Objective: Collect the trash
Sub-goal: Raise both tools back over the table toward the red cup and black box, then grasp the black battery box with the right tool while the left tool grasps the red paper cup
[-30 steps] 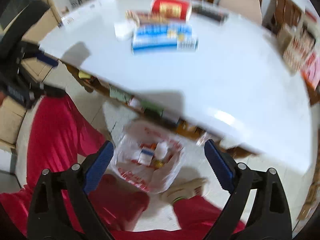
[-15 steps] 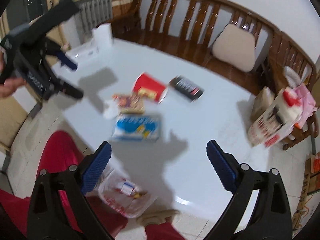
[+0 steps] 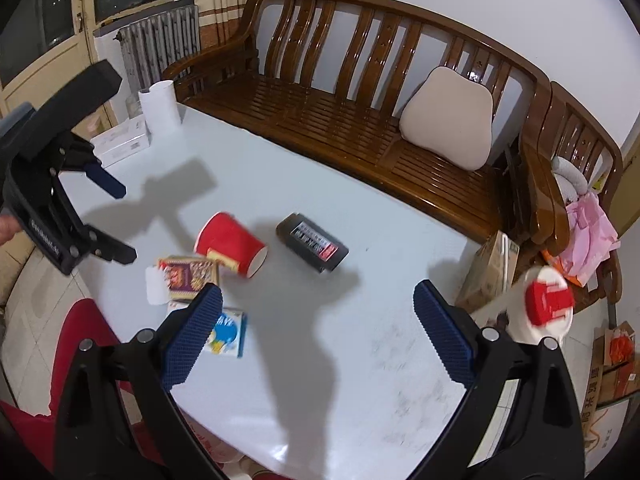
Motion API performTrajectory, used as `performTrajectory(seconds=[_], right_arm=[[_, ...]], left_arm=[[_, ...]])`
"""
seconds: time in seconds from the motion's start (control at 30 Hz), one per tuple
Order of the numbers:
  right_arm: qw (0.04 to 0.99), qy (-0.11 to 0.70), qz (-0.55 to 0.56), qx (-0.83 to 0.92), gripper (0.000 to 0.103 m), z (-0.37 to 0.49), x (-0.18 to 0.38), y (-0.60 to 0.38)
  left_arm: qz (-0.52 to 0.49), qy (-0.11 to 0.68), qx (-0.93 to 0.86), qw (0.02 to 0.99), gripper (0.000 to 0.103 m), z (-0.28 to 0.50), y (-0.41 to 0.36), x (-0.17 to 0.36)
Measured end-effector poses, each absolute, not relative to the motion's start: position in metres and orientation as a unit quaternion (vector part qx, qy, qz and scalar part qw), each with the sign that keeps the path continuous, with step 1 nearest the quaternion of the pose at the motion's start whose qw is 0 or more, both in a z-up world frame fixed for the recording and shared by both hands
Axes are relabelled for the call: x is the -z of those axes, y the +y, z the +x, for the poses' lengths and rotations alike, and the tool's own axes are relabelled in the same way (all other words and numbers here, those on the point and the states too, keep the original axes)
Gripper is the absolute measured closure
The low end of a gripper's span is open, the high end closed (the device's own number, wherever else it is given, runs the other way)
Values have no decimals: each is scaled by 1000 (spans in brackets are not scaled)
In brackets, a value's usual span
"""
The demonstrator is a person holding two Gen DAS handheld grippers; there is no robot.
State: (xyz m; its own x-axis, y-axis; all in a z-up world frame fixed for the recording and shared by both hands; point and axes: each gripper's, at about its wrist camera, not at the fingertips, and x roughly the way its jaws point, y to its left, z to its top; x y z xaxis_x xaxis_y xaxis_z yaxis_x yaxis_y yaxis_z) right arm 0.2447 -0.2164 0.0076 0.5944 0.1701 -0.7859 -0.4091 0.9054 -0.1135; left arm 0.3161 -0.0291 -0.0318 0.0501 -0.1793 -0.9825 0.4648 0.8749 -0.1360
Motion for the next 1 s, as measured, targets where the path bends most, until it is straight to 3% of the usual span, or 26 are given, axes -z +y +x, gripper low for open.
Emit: performTrajectory(seconds=[1.0], right_arm=[[793,511,-251,-215,9,367,77,-176]], left_arm=[[114,695,230,672,9,378,-80,108]])
